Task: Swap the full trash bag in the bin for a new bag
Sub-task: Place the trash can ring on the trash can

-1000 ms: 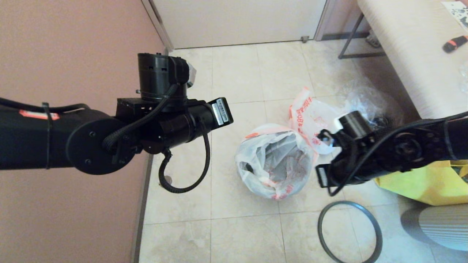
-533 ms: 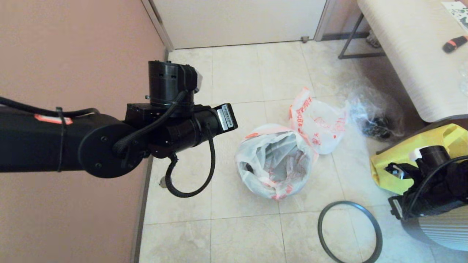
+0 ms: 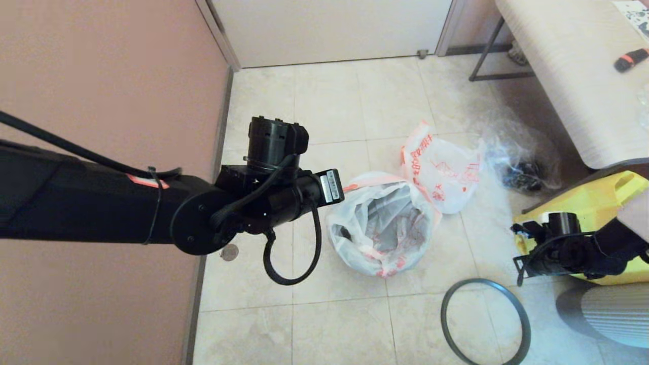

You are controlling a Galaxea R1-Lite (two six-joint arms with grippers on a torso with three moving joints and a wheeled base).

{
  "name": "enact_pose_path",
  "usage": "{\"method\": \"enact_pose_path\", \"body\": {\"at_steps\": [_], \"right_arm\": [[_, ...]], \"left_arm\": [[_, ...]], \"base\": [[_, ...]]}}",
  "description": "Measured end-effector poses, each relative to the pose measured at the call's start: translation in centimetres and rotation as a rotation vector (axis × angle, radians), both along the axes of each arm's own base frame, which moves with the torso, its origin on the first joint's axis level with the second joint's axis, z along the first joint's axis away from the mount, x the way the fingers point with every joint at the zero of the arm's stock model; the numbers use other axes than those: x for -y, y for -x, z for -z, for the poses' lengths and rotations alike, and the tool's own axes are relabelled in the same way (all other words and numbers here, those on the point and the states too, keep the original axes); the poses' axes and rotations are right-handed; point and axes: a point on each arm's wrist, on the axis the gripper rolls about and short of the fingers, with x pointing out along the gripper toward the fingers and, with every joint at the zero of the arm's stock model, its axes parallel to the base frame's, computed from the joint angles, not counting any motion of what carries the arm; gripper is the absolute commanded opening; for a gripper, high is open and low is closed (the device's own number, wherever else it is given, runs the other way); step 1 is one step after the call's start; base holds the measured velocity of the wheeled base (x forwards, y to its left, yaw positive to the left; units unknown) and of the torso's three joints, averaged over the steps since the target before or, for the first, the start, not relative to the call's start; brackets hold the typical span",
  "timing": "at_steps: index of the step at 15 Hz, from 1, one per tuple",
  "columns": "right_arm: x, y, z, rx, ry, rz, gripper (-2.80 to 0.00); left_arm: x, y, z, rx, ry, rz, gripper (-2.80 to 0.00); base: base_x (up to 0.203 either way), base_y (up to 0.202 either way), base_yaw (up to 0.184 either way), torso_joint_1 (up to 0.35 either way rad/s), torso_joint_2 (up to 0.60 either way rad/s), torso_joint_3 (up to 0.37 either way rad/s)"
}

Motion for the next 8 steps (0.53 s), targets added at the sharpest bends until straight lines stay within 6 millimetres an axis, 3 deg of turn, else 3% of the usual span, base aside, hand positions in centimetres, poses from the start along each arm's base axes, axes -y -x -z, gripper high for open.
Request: {"method": "enact_pose_path", "body": {"at_steps": [5, 7, 8], "right_arm": [[0.9, -2.6, 7.8, -0.105, 0.013, -0.035, -2.80], [0.9, -3.0, 10.0, -0.119, 0.008, -0.058, -2.80], [0.8, -3.1, 10.8, -0.113, -0.010, -0.077, 0.00]], "left_arm": [[0.6, 1.0, -0.5, -0.016, -0.012, 0.032, -2.80], [0.7, 1.1, -0.5, -0.030, -0.022, 0.036, -2.80], [0.8, 1.0, -0.5, -0.029, -0.021, 0.038, -2.80]], "base": [[0.000, 0.000, 0.000, 0.000, 0.00, 0.000], [0.000, 0.000, 0.000, 0.000, 0.00, 0.000], [0.000, 0.000, 0.000, 0.000, 0.00, 0.000]]}}
